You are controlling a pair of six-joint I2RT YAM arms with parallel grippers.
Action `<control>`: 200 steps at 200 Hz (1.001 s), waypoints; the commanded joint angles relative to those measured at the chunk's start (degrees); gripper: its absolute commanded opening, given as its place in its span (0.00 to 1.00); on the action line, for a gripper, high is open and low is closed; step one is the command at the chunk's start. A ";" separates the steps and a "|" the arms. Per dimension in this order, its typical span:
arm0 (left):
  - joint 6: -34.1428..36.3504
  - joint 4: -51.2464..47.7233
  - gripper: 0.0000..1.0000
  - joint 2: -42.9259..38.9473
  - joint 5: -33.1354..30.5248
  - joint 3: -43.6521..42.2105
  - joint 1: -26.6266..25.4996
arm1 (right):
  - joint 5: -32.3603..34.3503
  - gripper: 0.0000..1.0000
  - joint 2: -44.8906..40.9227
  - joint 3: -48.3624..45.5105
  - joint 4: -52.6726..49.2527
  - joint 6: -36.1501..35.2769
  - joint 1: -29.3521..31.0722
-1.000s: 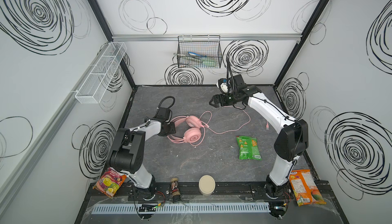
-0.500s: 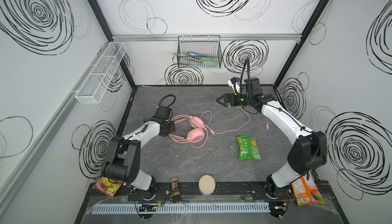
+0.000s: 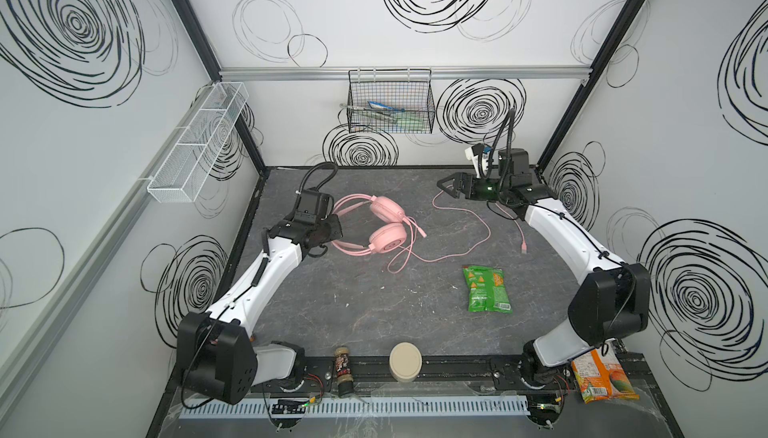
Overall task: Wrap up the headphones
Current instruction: 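Grasp the pink headband with the left gripper and lift it off the table, then raise the headset with the left gripper while the right gripper approaches the cable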
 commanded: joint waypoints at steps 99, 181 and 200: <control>-6.86 -31.94 0.00 6.37 -7.53 43.37 -9.71 | -11.59 0.97 -16.29 -15.65 17.17 -0.32 -0.95; -8.32 -37.68 0.00 7.93 -8.98 58.54 -8.79 | -8.47 0.97 -28.74 -19.31 12.32 -9.35 7.92; -7.60 -34.09 0.00 4.31 -2.25 53.52 -3.19 | -9.55 0.97 -29.69 -19.63 12.33 -9.17 8.17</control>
